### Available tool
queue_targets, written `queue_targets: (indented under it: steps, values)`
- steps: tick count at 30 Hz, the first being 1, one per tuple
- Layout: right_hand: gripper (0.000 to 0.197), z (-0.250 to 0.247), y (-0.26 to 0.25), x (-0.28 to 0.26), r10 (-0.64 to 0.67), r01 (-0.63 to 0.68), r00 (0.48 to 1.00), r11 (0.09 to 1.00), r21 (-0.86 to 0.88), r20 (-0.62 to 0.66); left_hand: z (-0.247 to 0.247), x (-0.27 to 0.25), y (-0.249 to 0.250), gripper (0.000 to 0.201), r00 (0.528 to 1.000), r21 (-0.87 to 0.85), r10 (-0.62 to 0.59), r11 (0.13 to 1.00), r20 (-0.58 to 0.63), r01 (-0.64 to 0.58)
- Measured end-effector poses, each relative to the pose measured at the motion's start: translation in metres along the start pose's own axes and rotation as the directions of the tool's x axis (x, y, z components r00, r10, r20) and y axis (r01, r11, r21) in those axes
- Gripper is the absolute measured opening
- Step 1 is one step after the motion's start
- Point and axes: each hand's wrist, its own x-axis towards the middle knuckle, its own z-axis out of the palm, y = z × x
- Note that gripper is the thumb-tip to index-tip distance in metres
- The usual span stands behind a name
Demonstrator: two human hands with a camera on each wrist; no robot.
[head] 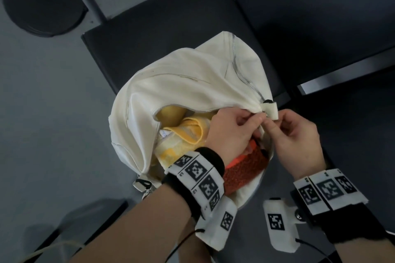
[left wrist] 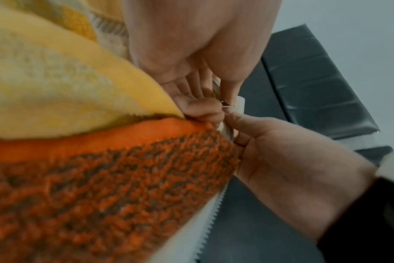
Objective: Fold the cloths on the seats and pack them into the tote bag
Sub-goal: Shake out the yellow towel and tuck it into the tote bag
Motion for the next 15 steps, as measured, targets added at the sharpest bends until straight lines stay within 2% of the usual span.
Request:
queue_targets:
  steps: [3, 5, 8, 9, 12, 15]
  values:
    - [0.027, 0.001, 0.001, 0.001, -0.008, 0.008, 1.000, 1.000, 0.002, 0.020, -0.001, 0.005, -0.003, 0.030, 0.996, 0.185, 0.091, 0.979, -0.008, -0.088]
    - [0.020, 0.001, 0.001, 0.000, 0.003, -0.005, 0.999, 0.999, 0.036, 0.038, -0.004, 0.007, -0.003, 0.031, 0.991, 0.267, 0.130, 0.955, 0.010, -0.128]
    - [0.008, -0.001, 0.000, -0.001, 0.120, -0.128, 0.991, 0.980, 0.149, 0.061, -0.008, 0.007, 0.003, 0.037, 0.990, 0.370, 0.084, 0.921, 0.117, -0.122]
    - [0.012, -0.001, 0.000, 0.000, 0.173, -0.184, 0.982, 0.969, 0.167, 0.078, -0.008, 0.007, 0.004, 0.040, 0.988, 0.408, 0.060, 0.906, 0.144, -0.114]
    - [0.046, 0.004, -0.005, 0.004, 0.291, -0.311, 0.945, 0.941, 0.133, 0.150, -0.007, 0.002, 0.001, 0.040, 0.984, 0.471, 0.074, 0.871, 0.162, -0.143]
    - [0.052, 0.014, -0.012, 0.009, 0.350, -0.372, 0.924, 0.917, 0.146, 0.155, -0.006, -0.003, -0.010, 0.033, 0.979, 0.476, 0.139, 0.858, 0.147, -0.194]
